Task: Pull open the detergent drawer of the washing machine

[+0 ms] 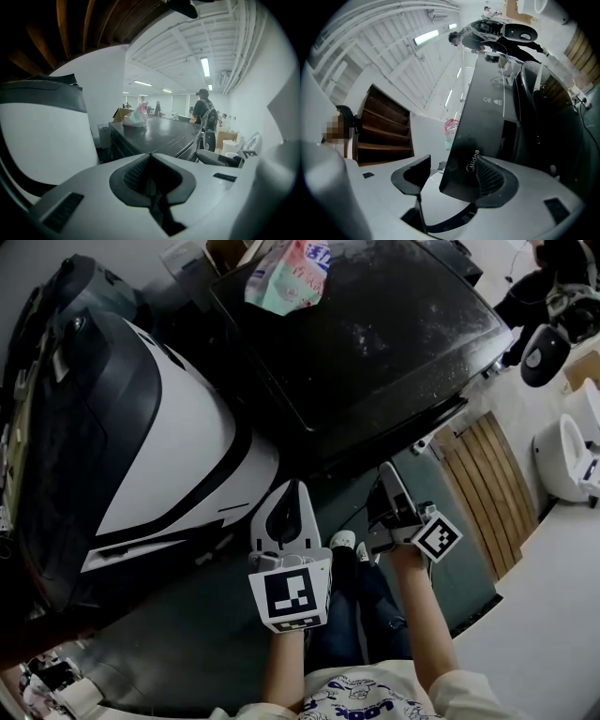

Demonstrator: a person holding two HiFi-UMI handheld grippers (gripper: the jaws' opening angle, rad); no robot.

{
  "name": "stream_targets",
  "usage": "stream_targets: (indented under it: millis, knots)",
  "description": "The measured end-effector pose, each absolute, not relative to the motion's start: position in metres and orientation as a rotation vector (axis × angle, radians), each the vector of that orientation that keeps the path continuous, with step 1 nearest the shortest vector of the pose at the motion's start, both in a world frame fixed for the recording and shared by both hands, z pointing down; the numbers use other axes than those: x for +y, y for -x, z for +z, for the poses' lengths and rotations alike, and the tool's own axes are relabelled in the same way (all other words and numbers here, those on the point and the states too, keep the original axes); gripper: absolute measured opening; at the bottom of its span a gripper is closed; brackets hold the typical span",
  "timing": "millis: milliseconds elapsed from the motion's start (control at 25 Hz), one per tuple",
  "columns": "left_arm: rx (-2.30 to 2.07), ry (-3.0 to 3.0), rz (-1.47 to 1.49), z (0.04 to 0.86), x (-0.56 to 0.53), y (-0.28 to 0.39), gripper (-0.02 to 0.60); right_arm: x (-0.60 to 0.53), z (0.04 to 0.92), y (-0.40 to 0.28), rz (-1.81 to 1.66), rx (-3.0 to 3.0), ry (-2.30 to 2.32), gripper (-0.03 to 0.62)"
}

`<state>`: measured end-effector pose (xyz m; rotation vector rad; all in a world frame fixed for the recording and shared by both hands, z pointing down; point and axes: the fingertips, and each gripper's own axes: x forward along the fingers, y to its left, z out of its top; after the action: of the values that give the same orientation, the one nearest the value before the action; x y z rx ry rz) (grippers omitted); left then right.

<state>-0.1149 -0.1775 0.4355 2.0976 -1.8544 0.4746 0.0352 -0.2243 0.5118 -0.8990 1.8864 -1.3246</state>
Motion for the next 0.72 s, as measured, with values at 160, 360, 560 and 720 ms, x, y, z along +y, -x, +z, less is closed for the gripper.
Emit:
stream_targets:
  millis: [160,360,560,720]
  knots:
    - [-1.858,-2.079,0.48,0.452,-0.174,0.113,0.014,-0.228,0.528,-0.035,-1.328,1.88,0.872,0.299]
    - [-1.864,-2.058,0.476,0.468,-0.169,0.109,0.014,-0.23,0.544,-0.032,-1.343,1.89,0.821,0.272]
    - [-1.866,-2.044,0.448,0.482,-0.166,0.099,0.014,-0.233,0.556,-0.032,-1.339,1.888,0.775,0.272]
    - [-1.866,-2.036,0.436,0.494,-0.162,0.095,0.014,-0.235,0.563,-0.029,-1.326,1.898,0.731,0.272]
